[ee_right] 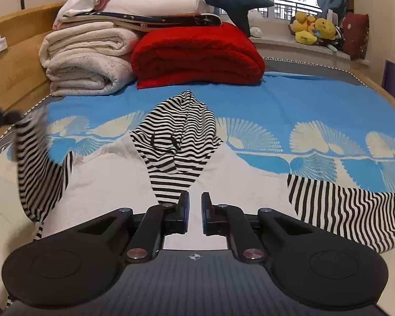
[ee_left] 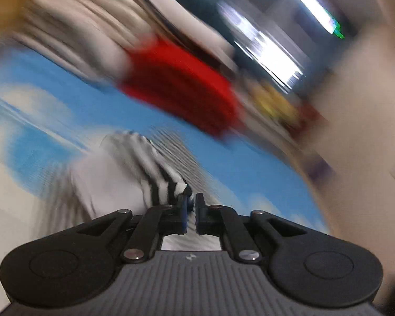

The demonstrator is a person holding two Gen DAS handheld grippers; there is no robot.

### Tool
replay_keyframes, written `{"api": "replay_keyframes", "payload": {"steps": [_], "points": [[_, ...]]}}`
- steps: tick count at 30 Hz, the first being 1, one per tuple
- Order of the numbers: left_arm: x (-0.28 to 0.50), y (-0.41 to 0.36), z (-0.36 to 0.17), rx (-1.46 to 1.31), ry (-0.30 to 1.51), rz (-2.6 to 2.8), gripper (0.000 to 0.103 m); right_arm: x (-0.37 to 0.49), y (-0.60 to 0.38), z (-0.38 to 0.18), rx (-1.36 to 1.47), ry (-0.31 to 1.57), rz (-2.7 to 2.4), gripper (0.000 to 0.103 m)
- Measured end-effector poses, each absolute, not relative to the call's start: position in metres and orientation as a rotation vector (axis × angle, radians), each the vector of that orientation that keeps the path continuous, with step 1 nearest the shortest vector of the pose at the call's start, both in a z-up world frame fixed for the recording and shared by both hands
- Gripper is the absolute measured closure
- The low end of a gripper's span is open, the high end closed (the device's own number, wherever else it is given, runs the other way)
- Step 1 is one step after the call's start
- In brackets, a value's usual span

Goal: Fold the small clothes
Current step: 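Close the left tool on the striped sleeve cuff, then carry the sleeve across the sweater body with the left tool and release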

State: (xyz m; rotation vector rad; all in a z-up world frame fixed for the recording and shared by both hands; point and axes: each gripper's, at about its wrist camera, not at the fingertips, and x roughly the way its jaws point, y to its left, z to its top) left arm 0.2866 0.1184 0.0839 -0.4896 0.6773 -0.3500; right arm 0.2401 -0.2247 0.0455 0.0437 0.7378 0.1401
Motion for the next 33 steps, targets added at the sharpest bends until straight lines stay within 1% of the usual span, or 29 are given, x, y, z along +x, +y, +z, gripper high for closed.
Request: {"api": "replay_keyframes", "payload": {"steps": [3,8,12,14,15,16,17,18,20,21,25,27,28,29,30,31,33], "points": [[0.286,0.094,0.088,-0.401,0.681,-0.342,0.094,0.246,-0.230,0.041,0.058,0.757,0.112,0.090],[0.301,0.143,0.079,-0.431,0.682,-0.016,0.090,0.261,-0.246,0.036,0.149,0.781,0.059,0.090],[0.311,0.165,0.053,-0.445,0.813,0.158,0.090,0.277,-0.249,0.030,0.208,0.803,0.057,0.090],[0.313,0.158,0.047,-0.415,0.863,0.164,0.090,0.288,-0.248,0.022,0.239,0.841,0.063,0.090],[0.311,0.155,0.046,-0.384,0.877,0.155,0.089,0.295,-0.247,0.015,0.256,0.879,0.067,0.087],[0.306,0.149,0.048,-0.354,0.882,0.146,0.084,0.301,-0.246,0.007,0.278,0.918,0.062,0.084],[0.305,0.148,0.047,-0.334,0.881,0.142,0.082,0.308,-0.247,-0.003,0.306,0.956,0.050,0.079],[0.304,0.143,0.048,-0.320,0.876,0.141,0.080,0.312,-0.246,-0.012,0.330,0.985,0.039,0.077],[0.303,0.135,0.050,-0.297,0.873,0.131,0.080,0.323,-0.246,-0.033,0.373,1.054,0.005,0.077],[0.303,0.128,0.050,-0.277,0.872,0.130,0.077,0.326,-0.245,-0.041,0.382,1.072,-0.014,0.077],[0.314,0.111,0.051,-0.221,0.873,0.151,0.076,0.339,-0.240,-0.065,0.356,1.103,-0.085,0.076],[0.315,0.104,0.053,-0.212,0.863,0.138,0.076,0.345,-0.239,-0.073,0.356,1.100,-0.090,0.068],[0.317,0.101,0.055,-0.210,0.860,0.126,0.076,0.348,-0.240,-0.076,0.351,1.095,-0.095,0.061],[0.317,0.097,0.057,-0.205,0.857,0.109,0.076,0.350,-0.238,-0.080,0.342,1.089,-0.100,0.058],[0.316,0.094,0.059,-0.196,0.852,0.091,0.076,0.351,-0.239,-0.081,0.338,1.085,-0.101,0.056],[0.316,0.091,0.060,-0.182,0.847,0.077,0.074,0.353,-0.238,-0.084,0.334,1.083,-0.099,0.056],[0.316,0.087,0.061,-0.150,0.847,0.071,0.073,0.357,-0.238,-0.091,0.339,1.088,-0.110,0.056]]}}
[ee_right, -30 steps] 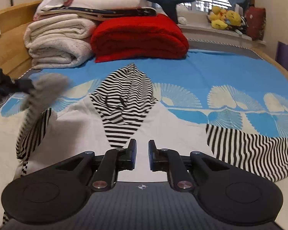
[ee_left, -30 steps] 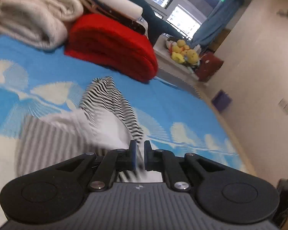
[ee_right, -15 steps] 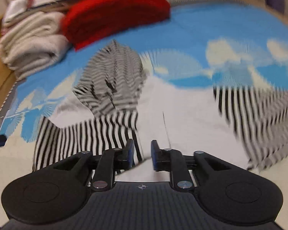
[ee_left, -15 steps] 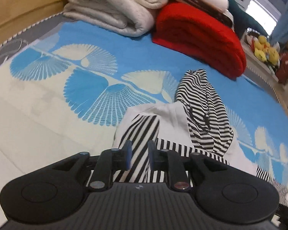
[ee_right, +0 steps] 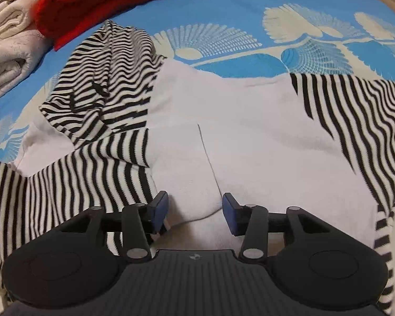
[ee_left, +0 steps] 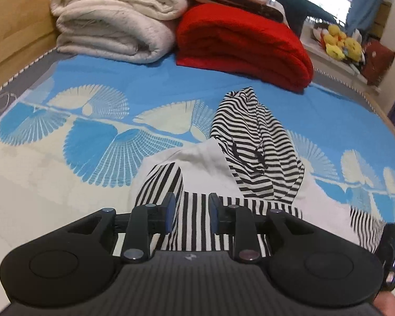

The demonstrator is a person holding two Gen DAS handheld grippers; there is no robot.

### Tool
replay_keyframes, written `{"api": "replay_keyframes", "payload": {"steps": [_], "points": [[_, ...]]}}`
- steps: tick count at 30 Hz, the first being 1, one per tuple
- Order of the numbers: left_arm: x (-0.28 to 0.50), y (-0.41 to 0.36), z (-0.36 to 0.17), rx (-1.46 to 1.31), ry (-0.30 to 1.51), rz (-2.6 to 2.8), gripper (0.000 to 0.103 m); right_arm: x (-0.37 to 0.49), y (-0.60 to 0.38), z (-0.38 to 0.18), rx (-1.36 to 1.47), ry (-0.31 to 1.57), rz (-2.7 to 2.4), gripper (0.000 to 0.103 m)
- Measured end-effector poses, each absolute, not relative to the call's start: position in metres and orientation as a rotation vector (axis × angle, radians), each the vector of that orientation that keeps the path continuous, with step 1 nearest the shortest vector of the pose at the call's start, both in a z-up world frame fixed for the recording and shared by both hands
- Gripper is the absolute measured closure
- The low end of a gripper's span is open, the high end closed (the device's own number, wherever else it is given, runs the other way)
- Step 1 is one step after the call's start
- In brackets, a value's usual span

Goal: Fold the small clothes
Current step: 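Carry the sleeve across the sweater body with the left tool and release, then move the right tool to the cuff of the other striped sleeve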

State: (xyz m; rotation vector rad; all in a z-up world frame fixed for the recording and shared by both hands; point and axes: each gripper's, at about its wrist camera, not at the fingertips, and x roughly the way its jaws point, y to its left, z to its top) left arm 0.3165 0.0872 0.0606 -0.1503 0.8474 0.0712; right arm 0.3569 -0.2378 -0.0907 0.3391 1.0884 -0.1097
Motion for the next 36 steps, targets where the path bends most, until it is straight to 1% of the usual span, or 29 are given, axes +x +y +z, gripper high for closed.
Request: {"api": "replay_keyframes", "payload": {"steps": [3,5,6,7,8,11,15,20,26,28,32,33,34,36], "points": [[0.318,0.086,0.059,-0.139,0.851,0.056,0.073,0.363,-0.235,-0.098,0.342,1.079,-0.127,0.056],[0.320,0.089,0.059,-0.133,0.852,0.061,0.073,0.365,-0.226,-0.097,0.282,1.066,-0.128,0.071],[0.320,0.090,0.059,-0.135,0.850,0.064,0.073,0.366,-0.221,-0.095,0.238,1.060,-0.134,0.087],[0.321,0.093,0.059,-0.138,0.849,0.070,0.073,0.366,-0.216,-0.093,0.183,1.050,-0.154,0.094],[0.322,0.095,0.060,-0.142,0.850,0.077,0.073,0.366,-0.212,-0.090,0.156,1.036,-0.158,0.095],[0.322,0.100,0.061,-0.158,0.848,0.092,0.073,0.364,-0.213,-0.075,0.191,0.976,-0.133,0.096],[0.323,0.100,0.061,-0.161,0.855,0.094,0.073,0.358,-0.219,-0.042,0.226,0.836,-0.059,0.096],[0.325,0.097,0.061,-0.168,0.855,0.095,0.073,0.350,-0.236,-0.026,0.244,0.797,-0.054,0.096],[0.328,0.100,0.059,-0.201,0.865,0.095,0.073,0.339,-0.271,-0.002,0.279,0.706,-0.122,0.096],[0.330,0.106,0.059,-0.228,0.872,0.099,0.073,0.334,-0.282,-0.003,0.251,0.715,-0.174,0.096],[0.334,0.121,0.058,-0.256,0.877,0.124,0.073,0.339,-0.310,-0.030,0.209,0.894,-0.340,0.096],[0.334,0.125,0.057,-0.268,0.882,0.130,0.073,0.339,-0.316,-0.035,0.215,0.912,-0.375,0.095],[0.335,0.129,0.055,-0.285,0.889,0.135,0.073,0.337,-0.320,-0.035,0.217,0.903,-0.397,0.093],[0.336,0.133,0.049,-0.308,0.911,0.135,0.073,0.335,-0.321,-0.029,0.198,0.858,-0.389,0.092]]}}
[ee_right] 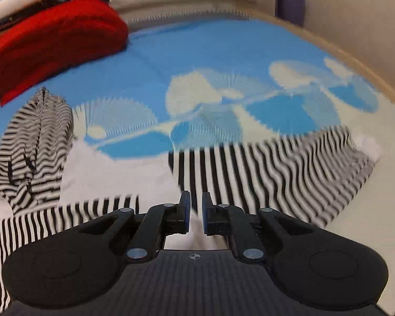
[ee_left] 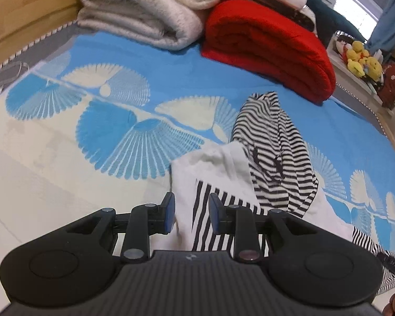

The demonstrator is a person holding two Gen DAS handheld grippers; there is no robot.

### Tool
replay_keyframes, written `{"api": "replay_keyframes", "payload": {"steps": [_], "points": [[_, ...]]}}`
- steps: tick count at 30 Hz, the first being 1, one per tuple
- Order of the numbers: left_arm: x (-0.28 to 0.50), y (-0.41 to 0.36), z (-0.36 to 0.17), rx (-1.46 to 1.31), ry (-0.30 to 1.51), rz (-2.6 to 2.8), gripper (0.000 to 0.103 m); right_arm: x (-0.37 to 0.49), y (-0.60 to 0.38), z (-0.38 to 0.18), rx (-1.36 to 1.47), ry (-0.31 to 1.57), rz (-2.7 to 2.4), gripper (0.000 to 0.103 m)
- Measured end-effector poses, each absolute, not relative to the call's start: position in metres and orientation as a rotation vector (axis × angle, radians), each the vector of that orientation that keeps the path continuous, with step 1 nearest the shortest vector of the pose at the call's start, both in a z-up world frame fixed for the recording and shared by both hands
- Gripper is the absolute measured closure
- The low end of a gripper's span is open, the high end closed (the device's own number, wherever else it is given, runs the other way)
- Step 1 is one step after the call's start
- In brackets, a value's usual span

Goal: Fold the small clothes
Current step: 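Move the right tool to the cuff of the other striped sleeve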

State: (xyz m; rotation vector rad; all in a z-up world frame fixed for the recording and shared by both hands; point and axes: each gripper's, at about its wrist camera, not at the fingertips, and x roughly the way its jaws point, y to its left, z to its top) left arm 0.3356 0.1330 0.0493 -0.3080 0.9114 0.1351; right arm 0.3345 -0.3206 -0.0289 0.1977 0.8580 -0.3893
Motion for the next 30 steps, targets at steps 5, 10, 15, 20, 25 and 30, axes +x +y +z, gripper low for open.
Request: {"api": "replay_keyframes", "payload": {"steps": [5,10,15,20,25,30], "points": [[0.336,0.125,0.027,-0.312,0.989,0.091,0.073,0.333,-0.316,-0.035,0.303,0.824,-0.165,0.085],[0.335,0.108,0.017,-0.247,1.011,0.078,0.073,0.346,-0.313,-0.089,0.316,1.092,-0.147,0.083],[0.335,0.094,0.019,-0.221,1.004,0.050,0.073,0.338,-0.311,-0.080,0.286,1.040,-0.148,0.079],[0.332,0.078,0.025,-0.187,0.995,0.022,0.073,0.333,-0.322,-0.080,0.243,1.066,-0.134,0.077],[0.327,0.065,0.038,-0.180,0.947,-0.015,0.065,0.321,-0.362,-0.057,0.312,0.987,-0.185,0.077],[0.327,0.052,0.032,-0.155,0.969,-0.021,0.061,0.301,-0.411,-0.028,0.325,0.867,-0.213,0.071]]}}
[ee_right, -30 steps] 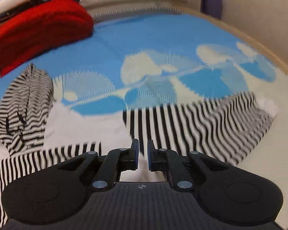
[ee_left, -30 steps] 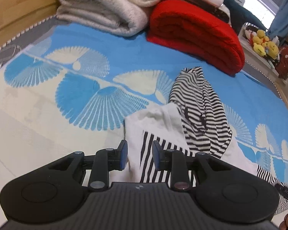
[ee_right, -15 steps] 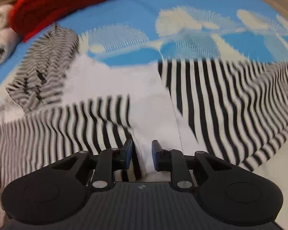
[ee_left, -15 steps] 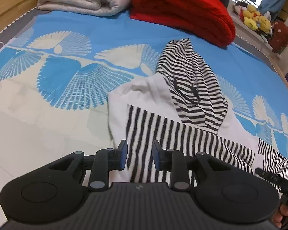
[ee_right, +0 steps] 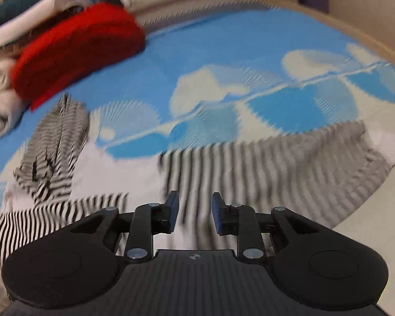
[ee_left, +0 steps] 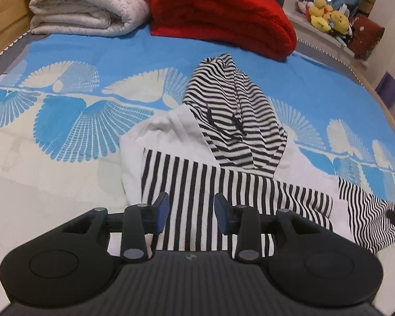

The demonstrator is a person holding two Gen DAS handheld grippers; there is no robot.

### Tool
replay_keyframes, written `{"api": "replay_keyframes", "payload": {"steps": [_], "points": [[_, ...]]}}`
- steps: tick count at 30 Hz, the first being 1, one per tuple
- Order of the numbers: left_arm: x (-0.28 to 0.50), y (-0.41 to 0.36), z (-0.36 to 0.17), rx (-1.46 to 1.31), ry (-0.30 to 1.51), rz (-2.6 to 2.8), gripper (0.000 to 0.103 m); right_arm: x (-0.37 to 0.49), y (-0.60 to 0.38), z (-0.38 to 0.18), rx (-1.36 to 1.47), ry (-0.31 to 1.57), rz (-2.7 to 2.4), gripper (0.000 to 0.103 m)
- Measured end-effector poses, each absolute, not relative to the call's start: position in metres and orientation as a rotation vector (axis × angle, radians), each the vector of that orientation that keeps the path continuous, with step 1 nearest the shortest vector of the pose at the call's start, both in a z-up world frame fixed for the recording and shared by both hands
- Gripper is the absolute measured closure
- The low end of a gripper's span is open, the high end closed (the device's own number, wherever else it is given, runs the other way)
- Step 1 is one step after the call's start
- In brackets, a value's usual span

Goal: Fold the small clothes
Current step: 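Move the right tool to the cuff of the other striped sleeve, then close the right tool on the sleeve cuff and lift it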

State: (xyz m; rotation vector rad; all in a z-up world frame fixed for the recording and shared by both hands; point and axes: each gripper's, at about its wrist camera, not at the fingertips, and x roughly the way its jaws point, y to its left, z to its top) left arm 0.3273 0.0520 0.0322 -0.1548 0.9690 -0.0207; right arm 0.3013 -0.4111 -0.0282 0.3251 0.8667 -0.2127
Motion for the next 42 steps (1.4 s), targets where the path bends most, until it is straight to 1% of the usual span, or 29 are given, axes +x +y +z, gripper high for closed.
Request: {"api": "replay_keyframes", "payload": {"steps": [1,5,9,13,16,19,22,27,28,29,30,31,34,37,38,42], "points": [[0.327,0.050,0.032,-0.148,0.969,-0.025,0.061,0.298,-0.423,-0.026,0.328,0.851,-0.227,0.069],[0.326,0.037,0.031,-0.116,0.962,-0.046,0.061,0.287,-0.481,-0.029,0.363,0.848,-0.332,0.069],[0.329,0.031,0.026,-0.104,0.973,-0.046,0.059,0.275,-0.543,-0.039,0.431,0.843,-0.454,0.069],[0.331,0.024,0.024,-0.106,0.977,-0.047,0.057,0.261,-0.593,-0.059,0.572,0.852,-0.559,0.067],[0.333,0.019,0.022,-0.097,0.982,-0.053,0.053,0.255,-0.613,-0.074,0.635,0.868,-0.600,0.064],[0.333,0.012,0.019,-0.089,0.989,-0.060,0.053,0.255,-0.621,-0.088,0.627,0.878,-0.628,0.063],[0.333,0.008,0.018,-0.088,0.989,-0.065,0.053,0.254,-0.629,-0.098,0.681,0.875,-0.638,0.063],[0.334,0.004,0.019,-0.090,0.988,-0.068,0.052,0.251,-0.639,-0.104,0.799,0.809,-0.648,0.062],[0.334,0.004,0.019,-0.091,0.989,-0.068,0.052,0.251,-0.639,-0.105,0.802,0.798,-0.646,0.065],[0.334,0.004,0.019,-0.093,0.989,-0.068,0.052,0.252,-0.637,-0.105,0.798,0.790,-0.645,0.071],[0.334,0.004,0.020,-0.096,0.988,-0.069,0.052,0.253,-0.636,-0.104,0.788,0.780,-0.651,0.092],[0.334,0.005,0.020,-0.098,0.987,-0.069,0.052,0.254,-0.634,-0.102,0.777,0.769,-0.659,0.097],[0.334,0.007,0.022,-0.108,0.985,-0.068,0.052,0.258,-0.626,-0.088,0.744,0.708,-0.667,0.097],[0.332,0.012,0.024,-0.118,0.980,-0.065,0.052,0.261,-0.619,-0.080,0.729,0.693,-0.671,0.097],[0.332,0.013,0.025,-0.118,0.979,-0.064,0.052,0.262,-0.619,-0.082,0.740,0.702,-0.676,0.093],[0.331,0.018,0.027,-0.119,0.979,-0.062,0.052,0.266,-0.617,-0.097,0.724,0.806,-0.693,0.092]]}}
